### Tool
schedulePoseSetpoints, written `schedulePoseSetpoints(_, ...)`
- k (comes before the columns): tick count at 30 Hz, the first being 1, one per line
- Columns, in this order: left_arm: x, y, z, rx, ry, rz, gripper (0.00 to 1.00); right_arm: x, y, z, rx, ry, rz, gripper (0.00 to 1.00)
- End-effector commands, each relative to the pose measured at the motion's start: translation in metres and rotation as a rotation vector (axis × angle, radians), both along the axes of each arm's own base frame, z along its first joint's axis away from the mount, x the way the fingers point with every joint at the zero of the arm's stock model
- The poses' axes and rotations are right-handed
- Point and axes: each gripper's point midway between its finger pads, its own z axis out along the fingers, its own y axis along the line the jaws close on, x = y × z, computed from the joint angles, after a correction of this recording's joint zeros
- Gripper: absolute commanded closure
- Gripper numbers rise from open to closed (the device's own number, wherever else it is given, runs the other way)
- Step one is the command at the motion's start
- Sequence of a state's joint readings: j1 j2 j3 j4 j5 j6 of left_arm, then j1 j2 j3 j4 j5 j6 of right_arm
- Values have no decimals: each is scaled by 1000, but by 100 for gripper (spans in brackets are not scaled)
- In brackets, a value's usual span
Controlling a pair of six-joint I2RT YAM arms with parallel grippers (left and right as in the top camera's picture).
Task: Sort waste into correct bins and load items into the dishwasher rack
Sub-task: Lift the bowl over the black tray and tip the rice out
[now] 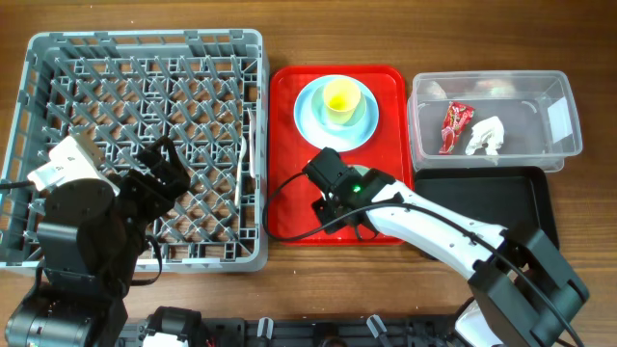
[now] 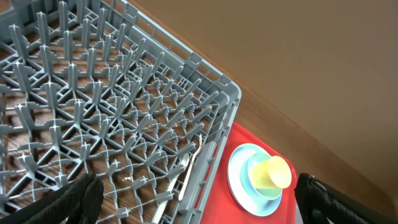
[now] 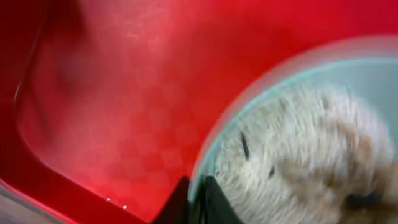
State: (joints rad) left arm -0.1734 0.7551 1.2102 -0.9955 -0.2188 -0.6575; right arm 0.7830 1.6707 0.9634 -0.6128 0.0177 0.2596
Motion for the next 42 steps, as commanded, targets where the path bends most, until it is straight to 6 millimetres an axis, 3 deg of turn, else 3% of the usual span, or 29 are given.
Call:
schedulePoseSetpoints(1,0,3,4,-7,-12,17,0,-2,-1,0,-1,1,-3,96)
schedulePoseSetpoints(4,0,3,4,-7,-12,17,0,0,0,12,-4,-5,8,96)
schedulePoseSetpoints(7,0,3,4,-7,-12,17,0,7,-3,47,-14,-30,-45,96)
schedulePoseSetpoints(10,0,3,4,-7,-12,17,0,9,-19,84,-38,-80,-153,96)
schedulePoseSetpoints(13,0,3,4,-7,-12,17,0,-2,-38,108,-20,-93,-254,96)
schedulePoseSetpoints(19,0,3,4,-7,-12,17,0,-3,-116,138,-8,-62,-403,96)
schedulePoseSetpoints(26,0,3,4,-7,-12,17,0,18,-183,179,461,-63,-446,96)
schedulePoseSetpoints(29,0,3,4,-7,-12,17,0,21,-210,182,598,-107,-499,96)
schedulePoseSetpoints(32,0,3,4,-7,-12,17,0,13,-248,180,800,-202,-603,96)
schedulePoseSetpoints(34,0,3,4,-7,-12,17,0,8,-263,175,886,-255,-652,96)
schedulePoseSetpoints(37,0,3,4,-7,-12,17,0,3,-274,164,992,-315,-685,96)
schedulePoseSetpoints(42,0,3,4,-7,-12,17,0,11,-273,144,1171,-348,-679,96)
